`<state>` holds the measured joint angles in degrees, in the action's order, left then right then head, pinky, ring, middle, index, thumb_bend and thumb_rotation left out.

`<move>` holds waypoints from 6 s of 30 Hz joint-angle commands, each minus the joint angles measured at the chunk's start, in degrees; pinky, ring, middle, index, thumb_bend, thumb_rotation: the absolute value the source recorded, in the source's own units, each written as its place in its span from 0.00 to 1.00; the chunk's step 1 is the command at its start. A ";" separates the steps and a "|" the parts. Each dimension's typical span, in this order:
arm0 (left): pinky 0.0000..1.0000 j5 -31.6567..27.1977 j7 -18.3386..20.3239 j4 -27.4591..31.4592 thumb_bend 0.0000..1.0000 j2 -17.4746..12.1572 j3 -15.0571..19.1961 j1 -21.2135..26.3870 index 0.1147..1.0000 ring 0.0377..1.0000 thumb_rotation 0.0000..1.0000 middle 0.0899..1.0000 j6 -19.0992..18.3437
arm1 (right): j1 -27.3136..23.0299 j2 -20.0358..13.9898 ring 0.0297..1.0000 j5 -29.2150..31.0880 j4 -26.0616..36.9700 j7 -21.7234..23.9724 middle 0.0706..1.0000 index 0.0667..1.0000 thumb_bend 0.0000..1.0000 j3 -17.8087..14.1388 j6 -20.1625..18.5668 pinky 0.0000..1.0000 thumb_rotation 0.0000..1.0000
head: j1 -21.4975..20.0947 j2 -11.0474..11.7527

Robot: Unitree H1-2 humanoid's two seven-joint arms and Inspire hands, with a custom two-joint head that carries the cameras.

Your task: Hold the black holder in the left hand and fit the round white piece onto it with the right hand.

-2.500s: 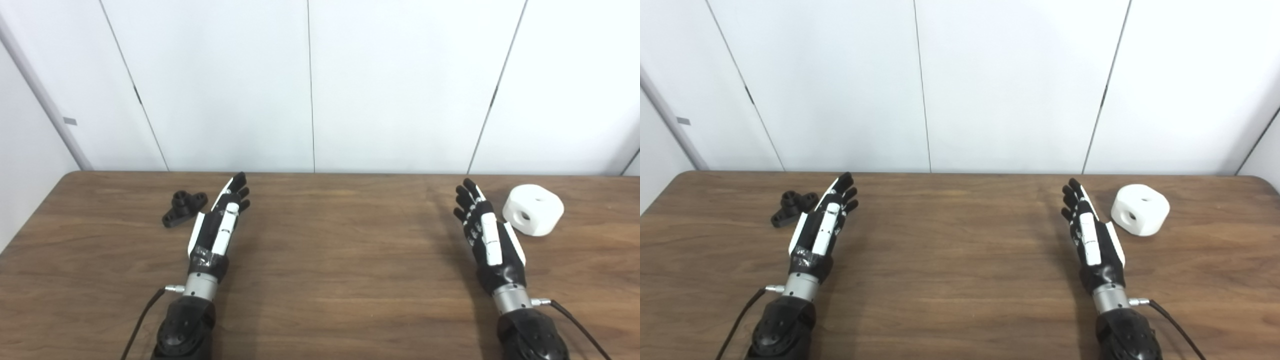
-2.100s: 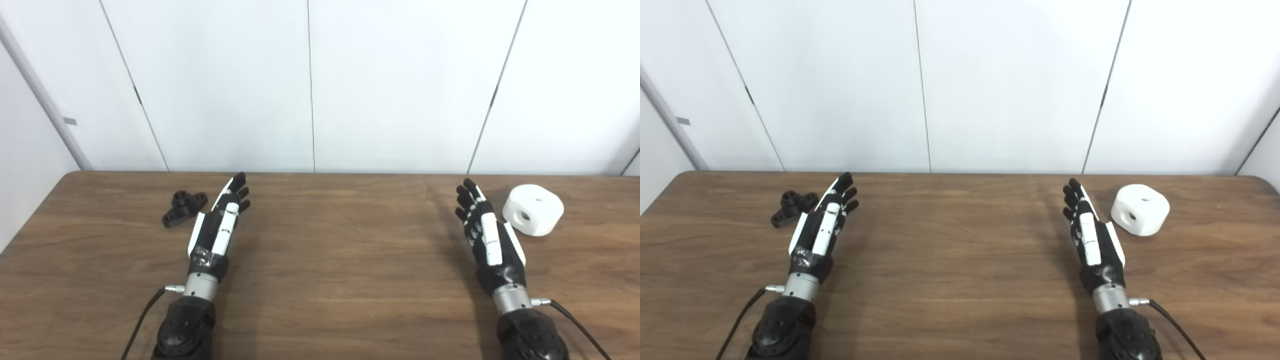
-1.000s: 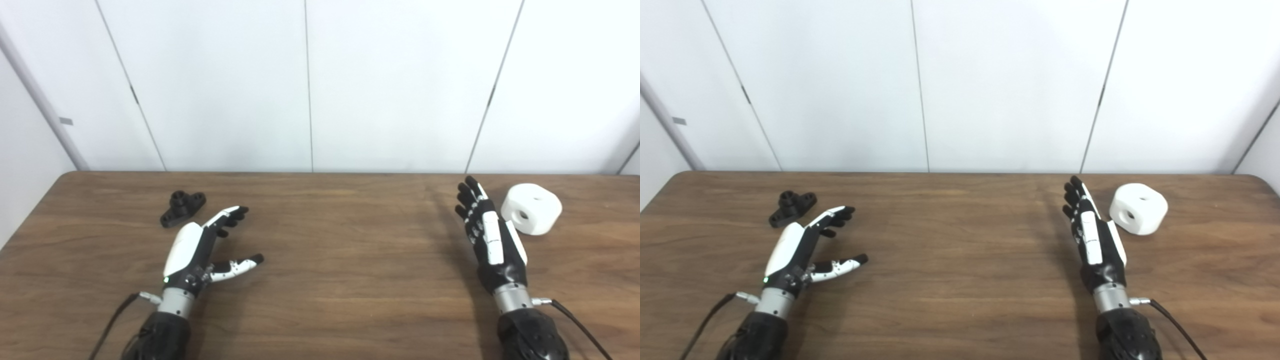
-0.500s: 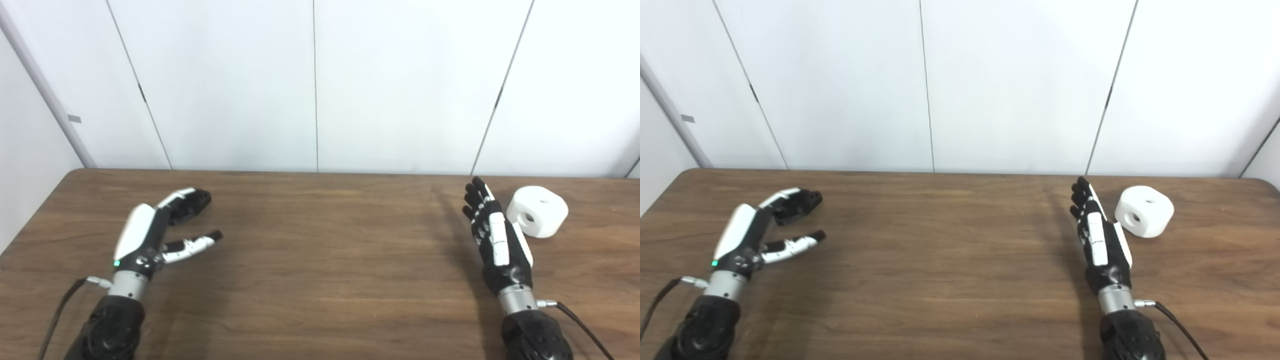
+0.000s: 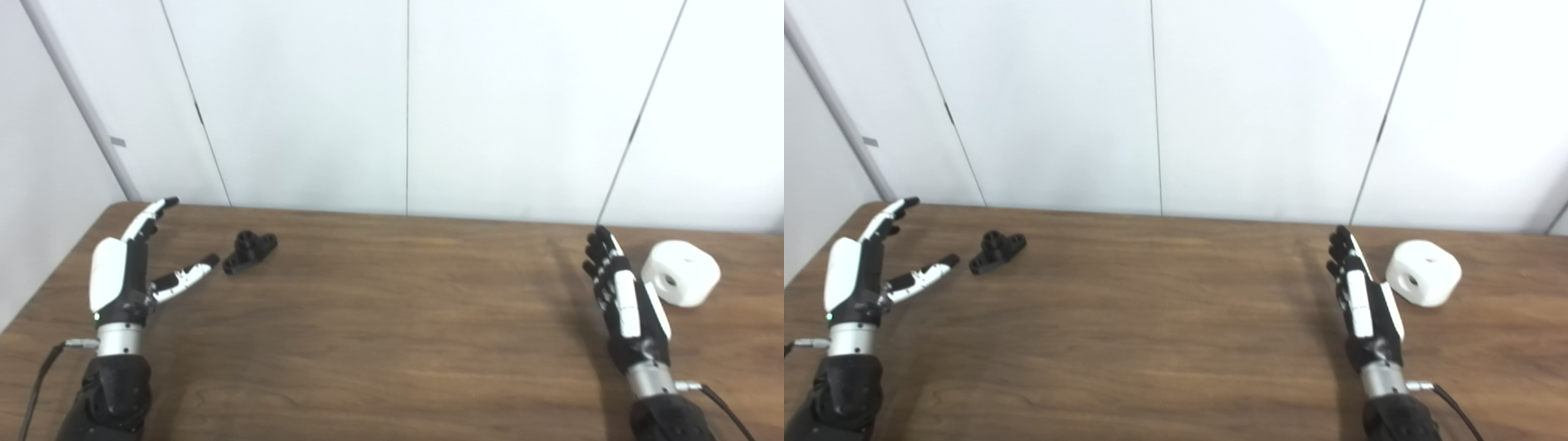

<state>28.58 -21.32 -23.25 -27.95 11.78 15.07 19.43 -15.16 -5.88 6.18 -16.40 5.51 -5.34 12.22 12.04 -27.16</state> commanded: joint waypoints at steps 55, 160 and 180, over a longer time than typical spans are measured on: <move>0.98 4.36 11.38 -17.73 0.93 -9.57 -20.42 12.70 0.68 0.95 0.46 0.85 -5.67 | 5.08 -1.84 1.00 5.75 1.02 2.50 0.98 0.98 0.36 -1.34 -0.35 1.00 1.00 | 6.63 0.18; 0.95 1.01 9.47 -30.64 1.00 -5.90 -28.37 21.21 0.82 0.93 0.26 0.86 -2.99 | 7.65 0.72 1.00 6.15 9.76 1.85 0.98 0.98 0.37 -0.52 -3.62 1.00 1.00 | 6.37 0.70; 0.95 1.50 9.11 -33.22 1.00 -5.29 -29.29 22.52 0.83 0.93 0.26 0.87 -2.26 | 7.75 0.94 1.00 5.26 10.21 1.42 0.97 0.97 0.38 -0.19 -3.74 1.00 1.00 | 6.12 0.86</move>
<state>28.85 -13.22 -55.73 -33.92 -16.30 36.63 16.55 -8.10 -5.33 11.51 -5.63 6.76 -5.79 7.11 18.11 -26.28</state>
